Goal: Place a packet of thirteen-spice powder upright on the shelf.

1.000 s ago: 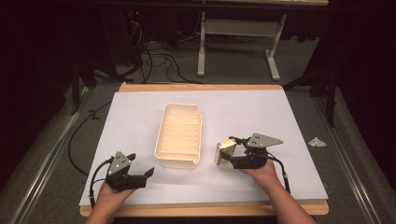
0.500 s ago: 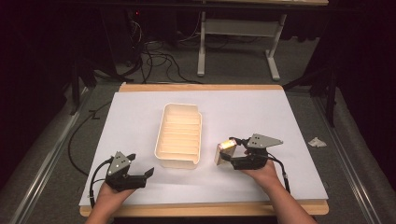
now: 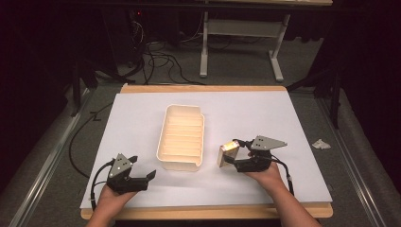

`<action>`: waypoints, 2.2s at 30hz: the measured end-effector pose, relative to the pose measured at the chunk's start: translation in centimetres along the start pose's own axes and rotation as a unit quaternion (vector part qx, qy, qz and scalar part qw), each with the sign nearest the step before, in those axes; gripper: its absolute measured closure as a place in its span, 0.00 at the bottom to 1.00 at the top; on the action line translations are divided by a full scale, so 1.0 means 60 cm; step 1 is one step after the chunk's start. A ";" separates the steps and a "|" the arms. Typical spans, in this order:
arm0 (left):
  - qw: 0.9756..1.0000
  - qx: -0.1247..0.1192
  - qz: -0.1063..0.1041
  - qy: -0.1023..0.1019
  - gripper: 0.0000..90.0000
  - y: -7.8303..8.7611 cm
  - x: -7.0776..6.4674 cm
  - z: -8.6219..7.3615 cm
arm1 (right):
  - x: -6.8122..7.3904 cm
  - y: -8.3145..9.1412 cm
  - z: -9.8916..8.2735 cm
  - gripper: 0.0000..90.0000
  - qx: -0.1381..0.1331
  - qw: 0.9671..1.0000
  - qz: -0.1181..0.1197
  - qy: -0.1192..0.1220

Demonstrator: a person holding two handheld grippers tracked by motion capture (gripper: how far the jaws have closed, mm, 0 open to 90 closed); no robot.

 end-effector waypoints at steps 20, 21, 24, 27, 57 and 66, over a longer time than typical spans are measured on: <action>1.000 0.001 -0.001 0.000 0.13 0.000 0.000 -0.001 | -0.002 0.005 -0.003 0.40 -0.005 1.000 -0.013 0.001; 1.000 0.001 -0.001 0.000 0.13 0.000 0.000 -0.001 | -0.001 0.006 -0.003 0.42 -0.005 1.000 -0.015 -0.001; 1.000 0.001 -0.001 0.000 0.13 0.000 -0.001 -0.001 | -0.002 0.007 -0.004 0.45 -0.007 1.000 -0.018 0.001; 1.000 0.002 -0.002 0.002 0.13 0.000 -0.001 -0.001 | -0.001 0.009 -0.005 0.48 -0.010 1.000 -0.023 0.003; 1.000 0.003 0.000 -0.001 0.13 0.001 0.000 0.000 | 0.004 0.001 0.003 0.38 0.006 1.000 0.004 0.004; 1.000 0.001 0.000 0.000 0.13 0.001 -0.001 0.000 | 0.010 0.000 0.005 0.56 0.002 1.000 0.018 0.001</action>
Point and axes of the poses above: each handheld gripper's, and its own axes: y roughly backward along the jaws, z roughly out of its top, x roughly to its left, the point moved 1 cm from there along -y, roughly forward along the jaws, and after that the axes turned 3 degrees about -z, right-handed, at the moved point
